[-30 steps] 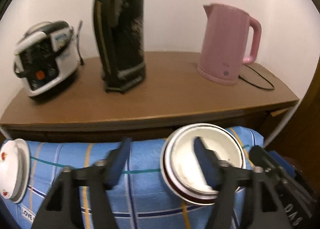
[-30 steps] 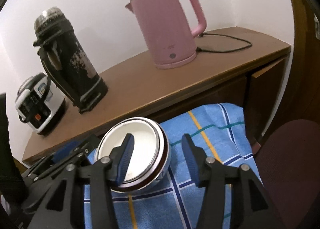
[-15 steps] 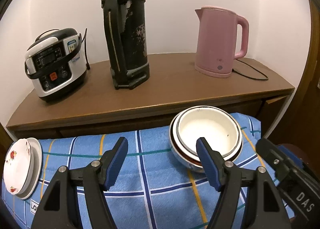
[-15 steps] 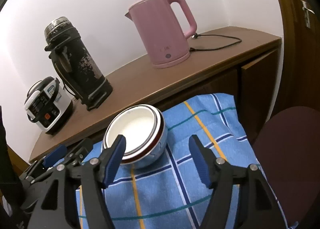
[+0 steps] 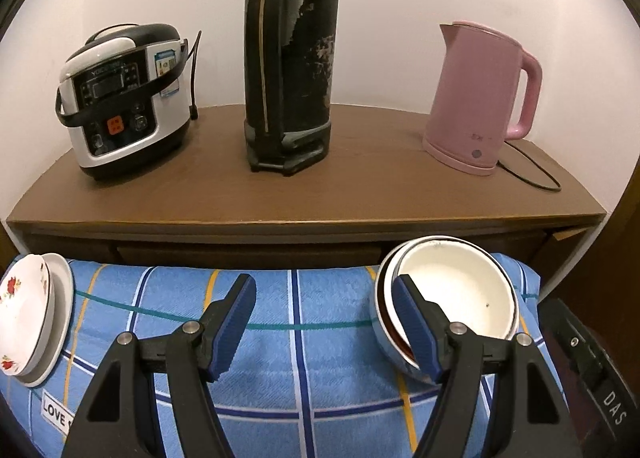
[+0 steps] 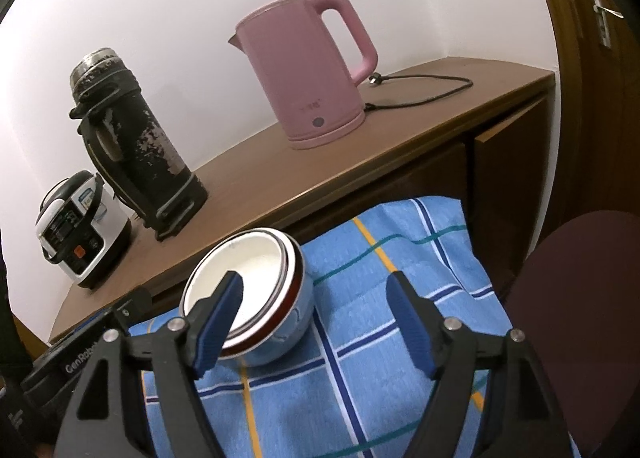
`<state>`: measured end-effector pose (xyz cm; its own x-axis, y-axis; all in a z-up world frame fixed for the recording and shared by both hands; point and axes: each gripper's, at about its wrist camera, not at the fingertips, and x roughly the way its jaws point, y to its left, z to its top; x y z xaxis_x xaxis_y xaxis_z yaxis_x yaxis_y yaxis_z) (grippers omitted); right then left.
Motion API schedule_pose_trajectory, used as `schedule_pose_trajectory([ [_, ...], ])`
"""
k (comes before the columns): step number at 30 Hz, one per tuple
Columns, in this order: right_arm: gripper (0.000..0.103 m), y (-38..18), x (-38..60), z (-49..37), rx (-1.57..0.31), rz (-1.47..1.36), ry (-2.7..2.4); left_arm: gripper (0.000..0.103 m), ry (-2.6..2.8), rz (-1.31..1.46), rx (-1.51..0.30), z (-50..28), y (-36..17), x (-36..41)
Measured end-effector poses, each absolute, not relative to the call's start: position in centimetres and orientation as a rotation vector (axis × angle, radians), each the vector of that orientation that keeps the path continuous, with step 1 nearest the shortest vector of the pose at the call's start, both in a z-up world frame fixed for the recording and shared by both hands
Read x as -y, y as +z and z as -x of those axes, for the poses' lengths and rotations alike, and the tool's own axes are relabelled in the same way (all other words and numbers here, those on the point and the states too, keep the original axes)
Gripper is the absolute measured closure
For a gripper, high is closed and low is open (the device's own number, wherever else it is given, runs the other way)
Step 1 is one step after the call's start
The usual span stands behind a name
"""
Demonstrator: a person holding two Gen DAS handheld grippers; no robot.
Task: Organize plates and bowls
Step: 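Withdraw both tools from the bowl stack, then close both tools on the rim of the nested bowl stack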
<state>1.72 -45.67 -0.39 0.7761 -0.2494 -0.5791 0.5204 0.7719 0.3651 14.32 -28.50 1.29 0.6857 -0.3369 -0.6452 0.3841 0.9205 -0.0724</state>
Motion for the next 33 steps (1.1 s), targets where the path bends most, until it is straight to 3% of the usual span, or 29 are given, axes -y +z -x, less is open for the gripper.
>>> schedule_pose_trajectory([
  [12, 0.026, -2.4, 46.1, -5.0, -0.576, -0.577, -0.430, 0.030, -0.407, -0.072, -0.770, -16.3, -1.0, 31.1],
  [30, 0.048, -4.4, 46.5, -6.3, -0.591, -0.622, -0.399, 0.030, -0.408, -0.071, -0.796, -17.3, -3.5, 32.1],
  [33, 0.055, -4.6, 46.3, -6.7, -0.599, -0.619, -0.383, 0.041, -0.437, -0.035, -0.807, -17.3, -3.8, 32.0],
])
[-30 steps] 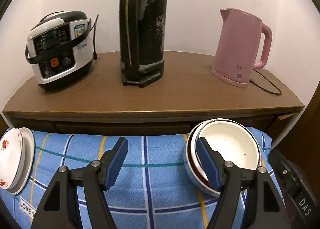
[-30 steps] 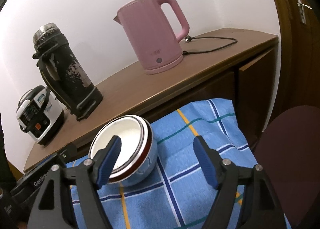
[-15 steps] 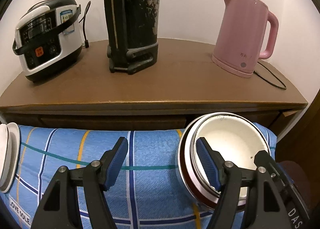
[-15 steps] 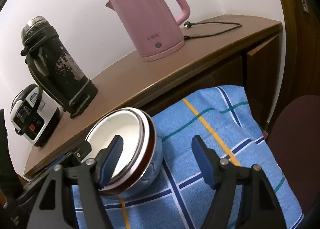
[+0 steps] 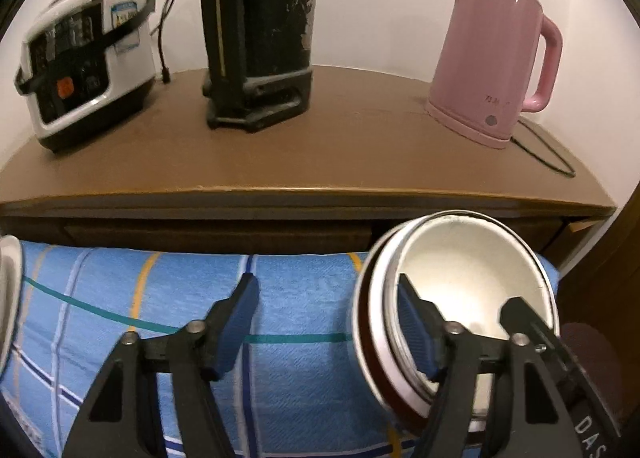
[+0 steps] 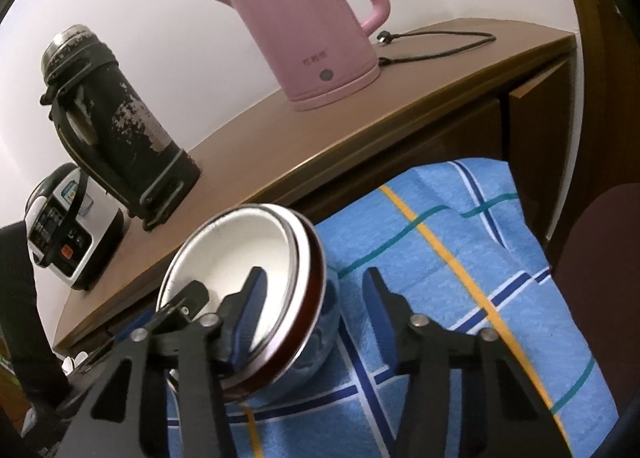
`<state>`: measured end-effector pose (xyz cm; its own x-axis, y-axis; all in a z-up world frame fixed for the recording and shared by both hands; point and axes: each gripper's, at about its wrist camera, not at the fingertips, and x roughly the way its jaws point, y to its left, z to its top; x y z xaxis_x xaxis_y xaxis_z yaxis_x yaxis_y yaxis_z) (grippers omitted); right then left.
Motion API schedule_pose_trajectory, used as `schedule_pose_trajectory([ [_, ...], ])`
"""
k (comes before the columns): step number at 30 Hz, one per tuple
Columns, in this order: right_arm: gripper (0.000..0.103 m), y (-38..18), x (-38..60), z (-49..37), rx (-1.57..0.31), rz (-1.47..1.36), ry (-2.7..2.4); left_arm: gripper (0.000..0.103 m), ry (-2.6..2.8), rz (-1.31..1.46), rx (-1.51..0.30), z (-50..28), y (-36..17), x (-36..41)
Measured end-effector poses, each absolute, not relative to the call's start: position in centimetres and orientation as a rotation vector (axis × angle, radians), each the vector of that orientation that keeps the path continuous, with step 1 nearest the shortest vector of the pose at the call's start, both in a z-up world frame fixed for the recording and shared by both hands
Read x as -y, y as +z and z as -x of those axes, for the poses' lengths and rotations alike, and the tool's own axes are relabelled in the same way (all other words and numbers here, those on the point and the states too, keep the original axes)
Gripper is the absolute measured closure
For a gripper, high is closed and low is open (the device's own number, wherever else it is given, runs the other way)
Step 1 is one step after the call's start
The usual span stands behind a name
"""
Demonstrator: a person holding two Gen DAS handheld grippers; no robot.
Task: Organize plates and bowls
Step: 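Close both tools on the rim of the nested bowl stack, then lift the bowl stack with both tools and turn toward the flower plates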
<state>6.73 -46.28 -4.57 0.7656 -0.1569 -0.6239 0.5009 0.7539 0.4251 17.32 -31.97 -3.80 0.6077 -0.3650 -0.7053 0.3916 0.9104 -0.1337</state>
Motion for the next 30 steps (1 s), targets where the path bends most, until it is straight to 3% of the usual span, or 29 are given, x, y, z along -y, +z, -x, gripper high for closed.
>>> schedule_pose_trajectory([
  [4, 0.064, -4.6, 46.2, -7.0, -0.593, -0.632, -0.355, 0.061, -0.486, 0.003, -0.819, -17.1, -4.0, 32.1],
  [9, 0.066, -4.6, 46.1, -7.1, -0.590, -0.632, -0.360, 0.075, -0.517, 0.016, -0.818, -16.9, -4.0, 32.5],
  [30, 0.076, -4.0, 44.5, -5.3, -0.614, -0.620, -0.378, 0.077, -0.487, -0.034, -0.842, -14.8, -3.6, 31.2],
])
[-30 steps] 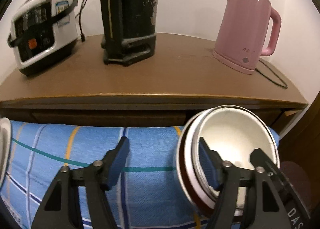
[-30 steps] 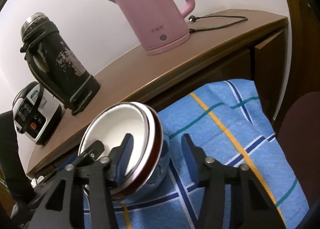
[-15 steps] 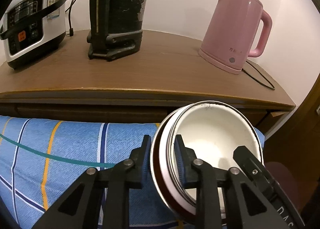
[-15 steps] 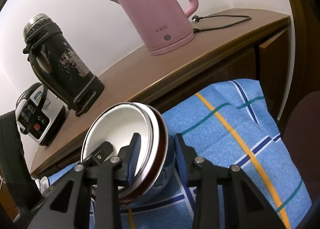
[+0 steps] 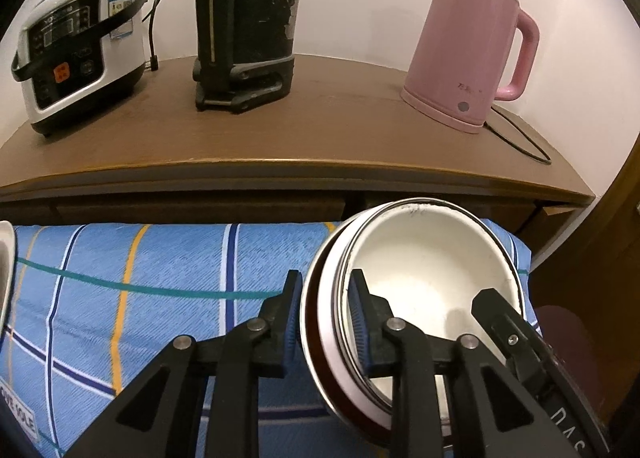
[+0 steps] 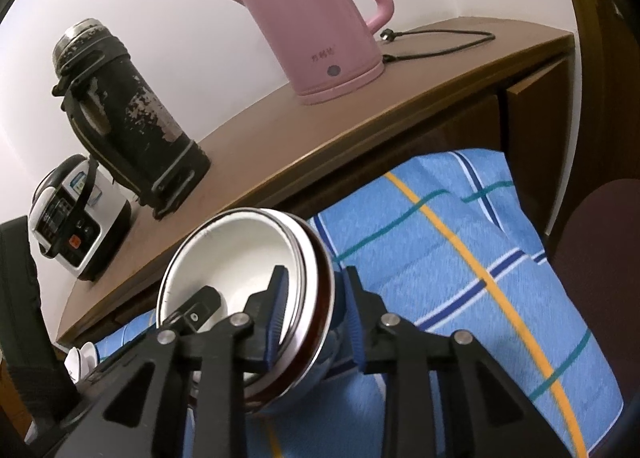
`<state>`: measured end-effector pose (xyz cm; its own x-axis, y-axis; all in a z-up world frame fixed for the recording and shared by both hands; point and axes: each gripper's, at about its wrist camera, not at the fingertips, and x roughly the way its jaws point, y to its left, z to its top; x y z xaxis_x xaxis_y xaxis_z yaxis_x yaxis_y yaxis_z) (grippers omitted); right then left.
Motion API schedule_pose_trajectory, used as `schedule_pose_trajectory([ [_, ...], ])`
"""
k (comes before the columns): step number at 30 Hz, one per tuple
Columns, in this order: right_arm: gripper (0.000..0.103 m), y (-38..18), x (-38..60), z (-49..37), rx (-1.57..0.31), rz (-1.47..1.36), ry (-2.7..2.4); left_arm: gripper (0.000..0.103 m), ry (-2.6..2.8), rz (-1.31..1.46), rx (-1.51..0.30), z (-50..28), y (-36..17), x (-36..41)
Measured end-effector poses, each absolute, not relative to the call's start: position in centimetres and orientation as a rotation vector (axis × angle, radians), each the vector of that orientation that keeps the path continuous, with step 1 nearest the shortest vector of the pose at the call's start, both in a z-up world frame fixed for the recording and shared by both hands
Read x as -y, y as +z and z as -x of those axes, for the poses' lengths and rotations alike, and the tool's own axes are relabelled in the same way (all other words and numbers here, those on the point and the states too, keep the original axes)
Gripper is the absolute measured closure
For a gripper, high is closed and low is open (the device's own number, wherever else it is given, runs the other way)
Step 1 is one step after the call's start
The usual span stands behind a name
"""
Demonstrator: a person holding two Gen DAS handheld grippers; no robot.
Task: Organize plates and bowls
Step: 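Lift the bowl stack with both tools and turn toward the flower plates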
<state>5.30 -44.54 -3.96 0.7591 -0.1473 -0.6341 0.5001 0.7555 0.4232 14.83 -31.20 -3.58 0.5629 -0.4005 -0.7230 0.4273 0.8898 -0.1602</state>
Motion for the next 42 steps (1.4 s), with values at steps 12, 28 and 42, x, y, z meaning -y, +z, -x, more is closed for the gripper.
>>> schedule_pose_trajectory([
  [12, 0.076, -3.7, 42.7, -3.0, -0.631, -0.622, -0.393, 0.077, -0.505, -0.048, -0.845, -12.7, -3.4, 29.9],
  [28, 0.076, -3.5, 41.4, 0.8, -0.644, -0.617, -0.413, 0.077, -0.527, -0.071, -0.846, -9.0, -3.2, 29.1],
  [42, 0.076, -3.5, 40.4, 3.3, -0.659, -0.615, -0.423, 0.077, -0.536, -0.078, -0.856, -6.8, -3.2, 28.2],
])
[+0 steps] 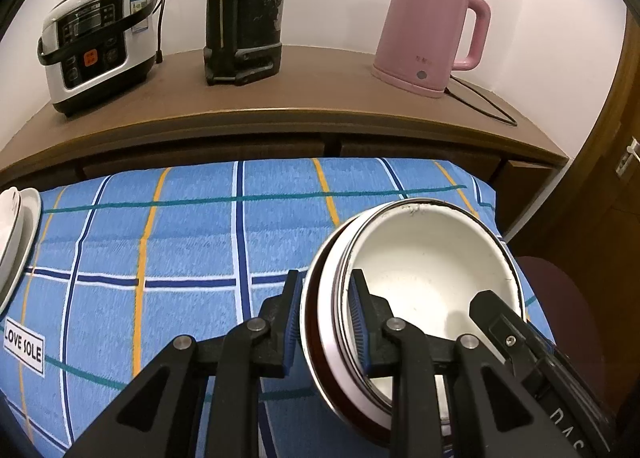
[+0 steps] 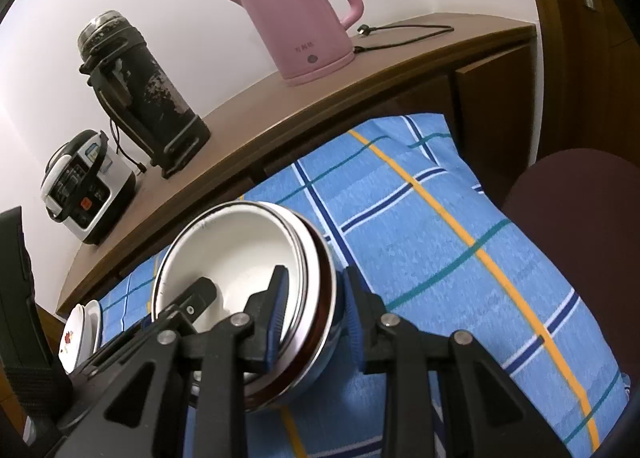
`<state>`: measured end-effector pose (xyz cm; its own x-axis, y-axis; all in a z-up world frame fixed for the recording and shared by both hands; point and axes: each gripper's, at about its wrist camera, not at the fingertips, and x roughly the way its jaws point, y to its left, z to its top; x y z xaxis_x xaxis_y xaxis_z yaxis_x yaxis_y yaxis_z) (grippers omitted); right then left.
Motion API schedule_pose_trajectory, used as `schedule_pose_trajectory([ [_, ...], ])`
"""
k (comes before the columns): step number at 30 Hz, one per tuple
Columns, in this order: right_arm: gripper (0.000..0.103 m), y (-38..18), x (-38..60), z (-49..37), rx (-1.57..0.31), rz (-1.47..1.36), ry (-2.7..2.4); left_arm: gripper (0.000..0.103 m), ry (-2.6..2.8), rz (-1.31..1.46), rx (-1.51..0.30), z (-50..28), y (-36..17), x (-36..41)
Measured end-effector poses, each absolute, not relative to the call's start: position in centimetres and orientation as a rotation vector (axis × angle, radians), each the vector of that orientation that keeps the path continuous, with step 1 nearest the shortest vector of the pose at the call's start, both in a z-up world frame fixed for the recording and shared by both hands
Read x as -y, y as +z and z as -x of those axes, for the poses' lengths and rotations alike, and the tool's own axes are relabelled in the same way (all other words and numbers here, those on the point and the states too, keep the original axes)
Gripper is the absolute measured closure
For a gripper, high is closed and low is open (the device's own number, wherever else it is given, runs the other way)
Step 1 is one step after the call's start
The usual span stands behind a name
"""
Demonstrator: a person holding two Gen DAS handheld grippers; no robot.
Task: Organize plates and bowls
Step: 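Lift the bowl stack with both tools and turn toward the flower plates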
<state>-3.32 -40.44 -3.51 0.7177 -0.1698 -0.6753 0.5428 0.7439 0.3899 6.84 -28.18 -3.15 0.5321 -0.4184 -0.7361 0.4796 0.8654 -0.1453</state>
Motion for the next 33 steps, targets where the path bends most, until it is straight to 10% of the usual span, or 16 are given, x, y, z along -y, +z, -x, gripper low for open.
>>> schedule_pose_trajectory([
  [33, 0.076, -3.2, 35.9, 5.9, -0.688, -0.588, -0.378, 0.077, -0.496, -0.074, -0.846, -3.7, -2.8, 23.5],
])
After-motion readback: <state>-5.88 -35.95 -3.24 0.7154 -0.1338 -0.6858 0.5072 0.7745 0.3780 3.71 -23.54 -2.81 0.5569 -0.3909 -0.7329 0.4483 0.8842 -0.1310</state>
